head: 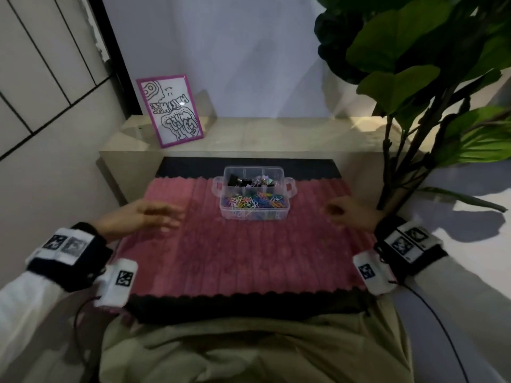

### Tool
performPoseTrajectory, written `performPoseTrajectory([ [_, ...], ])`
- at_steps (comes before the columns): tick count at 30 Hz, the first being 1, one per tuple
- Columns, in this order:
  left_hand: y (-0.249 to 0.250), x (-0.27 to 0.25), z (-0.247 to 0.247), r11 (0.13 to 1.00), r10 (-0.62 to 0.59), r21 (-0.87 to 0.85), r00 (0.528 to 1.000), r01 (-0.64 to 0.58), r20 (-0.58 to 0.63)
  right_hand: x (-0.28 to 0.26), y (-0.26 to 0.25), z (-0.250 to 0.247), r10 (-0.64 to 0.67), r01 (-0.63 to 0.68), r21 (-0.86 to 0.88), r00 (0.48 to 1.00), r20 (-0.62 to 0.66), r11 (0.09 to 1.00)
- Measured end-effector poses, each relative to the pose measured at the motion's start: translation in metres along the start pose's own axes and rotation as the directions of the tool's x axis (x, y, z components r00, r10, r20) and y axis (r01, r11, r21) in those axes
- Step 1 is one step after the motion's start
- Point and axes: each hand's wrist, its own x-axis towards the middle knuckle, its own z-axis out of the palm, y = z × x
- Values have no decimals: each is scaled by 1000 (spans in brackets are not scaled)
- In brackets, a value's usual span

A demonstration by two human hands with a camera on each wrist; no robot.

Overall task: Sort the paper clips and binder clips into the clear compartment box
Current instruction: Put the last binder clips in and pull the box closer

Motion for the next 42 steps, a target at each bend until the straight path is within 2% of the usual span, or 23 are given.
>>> performPoseTrajectory([
  [2, -6, -11, 15, 965, 38, 261, 999, -35, -7, -10, 1, 17, 4, -1, -59, 999, 44, 998],
  [4, -14, -12, 39, 835, 91, 540, 994, -105, 53, -16, -6, 39, -104, 124, -291, 991, 84, 949],
  [6, -26, -8, 65, 659, 58, 736, 986, -153, 153, -23, -17, 64, -123, 190, -467, 978, 171, 864],
  [8, -36, -8, 80, 496, -21, 861, 989, -114, 143, -35, -28, 79, -37, 143, -555, 980, 198, 820],
  [10, -36, -9, 84, 443, -63, 894, 992, -73, 112, -41, -29, 83, -31, 132, -572, 983, 182, 809],
  [12, -27, -8, 83, 468, -75, 881, 990, -71, 120, -37, -30, 73, -34, 119, -491, 983, 179, 863],
  [13, -17, -5, 82, 520, -65, 852, 991, -64, 114, -34, -33, 64, -58, 109, -406, 989, 137, 907],
  [15, 9, 9, 76, 720, 27, 691, 997, -72, 76, -17, -46, 47, -88, 78, -143, 994, -61, 987],
  [16, 21, 20, 73, 797, 69, 598, 997, -82, 44, -4, -54, 39, -41, 40, -4, 986, -164, 999],
  [17, 32, 32, 70, 844, 105, 528, 994, -92, 7, 14, -59, 32, 34, -13, 101, 976, -215, 995],
  [18, 43, 43, 70, 881, 104, 467, 994, -72, -43, 32, -63, 26, 102, -61, 179, 968, -231, 982],
  [19, 52, 54, 69, 906, 71, 423, 993, -23, -96, 46, -66, 22, 170, -127, 216, 966, -195, 968],
  [21, 62, 73, 70, 917, 6, 395, 985, 63, -172, 67, -69, 19, 253, -226, 213, 961, -108, 951],
  [23, 67, 84, 72, 899, -4, 423, 967, 116, -256, 75, -72, 24, 246, -231, 214, 968, -45, 949],
  [27, 61, 91, 72, 924, 52, 371, 932, 91, -359, 76, -73, 31, 201, -188, 100, 969, -142, 977],
  [30, 62, 74, 72, 928, 80, 367, 932, 60, -355, 60, -75, 27, 104, -77, 140, 975, -196, 987],
  [34, 51, 40, 76, 951, 130, 309, 946, -34, -298, 5, -89, 26, -81, 125, 174, 967, -240, 977],
  [37, 32, 19, 86, 954, 162, 286, 959, -91, -234, -16, -82, 39, -50, 75, 156, 986, -159, 985],
  [39, 22, 12, 97, 986, 119, 137, 978, -96, -171, -15, -70, 54, 9, 14, 189, 993, -120, 982],
  [42, 16, 12, 105, 996, 92, 2, 977, -93, -193, -11, -61, 66, 34, 7, 256, 988, -153, 967],
])
